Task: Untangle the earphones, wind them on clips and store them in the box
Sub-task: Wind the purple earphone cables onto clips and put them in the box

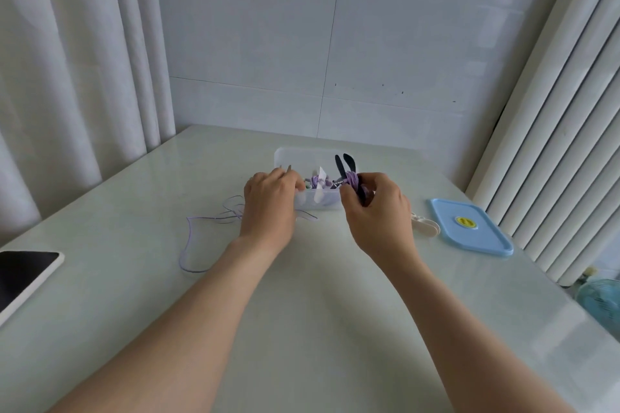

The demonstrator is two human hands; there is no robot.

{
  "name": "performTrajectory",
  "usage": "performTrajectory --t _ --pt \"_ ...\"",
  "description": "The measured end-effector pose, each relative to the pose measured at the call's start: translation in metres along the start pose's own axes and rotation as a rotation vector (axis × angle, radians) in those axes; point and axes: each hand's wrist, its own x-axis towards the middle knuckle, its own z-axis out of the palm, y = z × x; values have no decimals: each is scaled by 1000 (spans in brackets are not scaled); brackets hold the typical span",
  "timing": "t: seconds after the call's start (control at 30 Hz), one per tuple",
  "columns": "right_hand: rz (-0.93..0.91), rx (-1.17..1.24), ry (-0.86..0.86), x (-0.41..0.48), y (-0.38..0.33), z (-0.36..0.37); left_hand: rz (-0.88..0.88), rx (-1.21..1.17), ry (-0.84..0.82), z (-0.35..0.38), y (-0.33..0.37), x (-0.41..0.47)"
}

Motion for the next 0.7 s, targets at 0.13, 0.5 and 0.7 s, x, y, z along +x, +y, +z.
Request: performTrajectory --t 0.13,0.5,0.7 --pt "-69 2 -40 17 -16 10 -15 -133 -17 -1 -4 2" --pt "13 -267 -228 66 -37 62 -254 -374 116 -8 -16 4" --pt "26 -415 -333 84 -32 83 -281 -354 109 -4 -20 4"
